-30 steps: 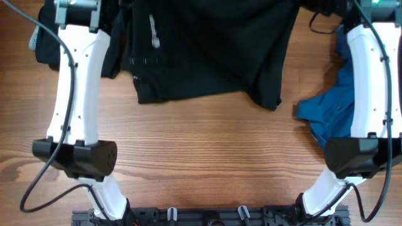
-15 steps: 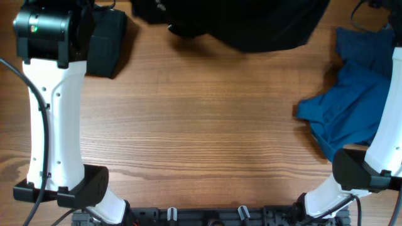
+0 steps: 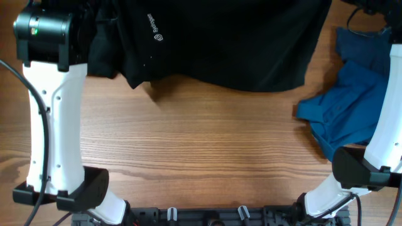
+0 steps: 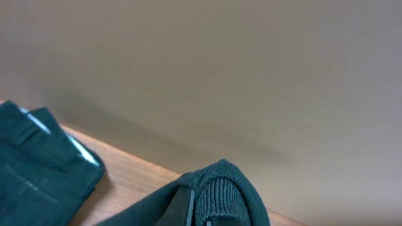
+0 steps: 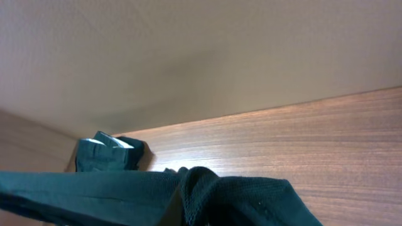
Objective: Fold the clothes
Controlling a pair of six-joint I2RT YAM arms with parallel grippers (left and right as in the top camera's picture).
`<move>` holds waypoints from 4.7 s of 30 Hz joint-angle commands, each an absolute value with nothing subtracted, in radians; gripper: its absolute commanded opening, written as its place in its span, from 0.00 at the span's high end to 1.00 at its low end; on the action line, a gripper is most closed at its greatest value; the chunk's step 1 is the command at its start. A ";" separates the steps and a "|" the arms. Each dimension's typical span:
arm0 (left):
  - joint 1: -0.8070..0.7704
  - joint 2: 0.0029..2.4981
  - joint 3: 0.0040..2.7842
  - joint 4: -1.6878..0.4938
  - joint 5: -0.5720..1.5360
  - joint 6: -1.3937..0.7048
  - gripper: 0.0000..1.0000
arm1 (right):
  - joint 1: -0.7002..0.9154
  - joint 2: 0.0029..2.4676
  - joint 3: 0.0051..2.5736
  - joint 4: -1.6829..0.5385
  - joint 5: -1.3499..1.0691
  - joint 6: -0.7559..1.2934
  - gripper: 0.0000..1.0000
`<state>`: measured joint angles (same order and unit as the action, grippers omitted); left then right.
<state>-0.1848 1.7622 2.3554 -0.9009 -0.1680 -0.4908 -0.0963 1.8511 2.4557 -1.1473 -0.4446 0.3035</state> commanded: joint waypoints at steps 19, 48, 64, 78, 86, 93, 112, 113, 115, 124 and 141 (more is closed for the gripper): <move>-0.152 1.940 2.370 -0.091 -0.210 -0.478 0.96 | -0.101 1.965 2.460 -0.507 -0.532 0.607 0.96; -0.152 1.914 2.370 -1.458 -0.089 -0.570 0.96 | -0.067 1.980 2.459 -1.583 -0.433 0.231 0.96; -0.173 1.883 2.341 -1.686 0.220 -0.423 0.96 | 0.140 1.850 2.146 -1.609 -0.191 0.317 0.96; -0.257 1.561 1.679 -1.641 0.121 -0.487 0.96 | 0.177 1.449 1.607 -1.519 -0.183 0.345 0.91; -0.258 1.503 1.393 -1.544 0.211 -0.488 0.96 | 0.176 1.425 1.231 -1.333 -0.256 0.379 0.92; -0.309 1.503 1.223 -1.468 0.270 -0.524 0.96 | 0.177 1.422 1.134 -1.293 -0.250 0.426 0.96; -0.508 1.491 1.084 -1.411 0.237 -0.663 0.96 | 0.176 1.092 1.134 -1.495 -0.052 0.581 0.91; -0.508 1.489 1.084 -1.414 0.234 -0.663 0.96 | 0.176 1.077 1.134 -1.501 -0.030 0.598 0.89; -0.508 1.481 1.084 -1.422 0.217 -0.663 0.96 | 0.176 1.057 1.134 -1.512 -0.001 0.613 0.86; -0.508 1.410 1.095 -1.445 0.181 -0.659 0.96 | 0.176 1.068 1.134 -1.512 -0.004 0.602 0.01; -0.508 1.156 1.179 -1.676 0.184 -0.660 0.00 | 0.176 1.064 1.135 -1.367 -0.151 0.550 0.00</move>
<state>-0.5144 1.1698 1.1648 -1.6836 0.1867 -0.6502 0.1741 1.0641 1.1343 -1.3884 -0.1265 0.5671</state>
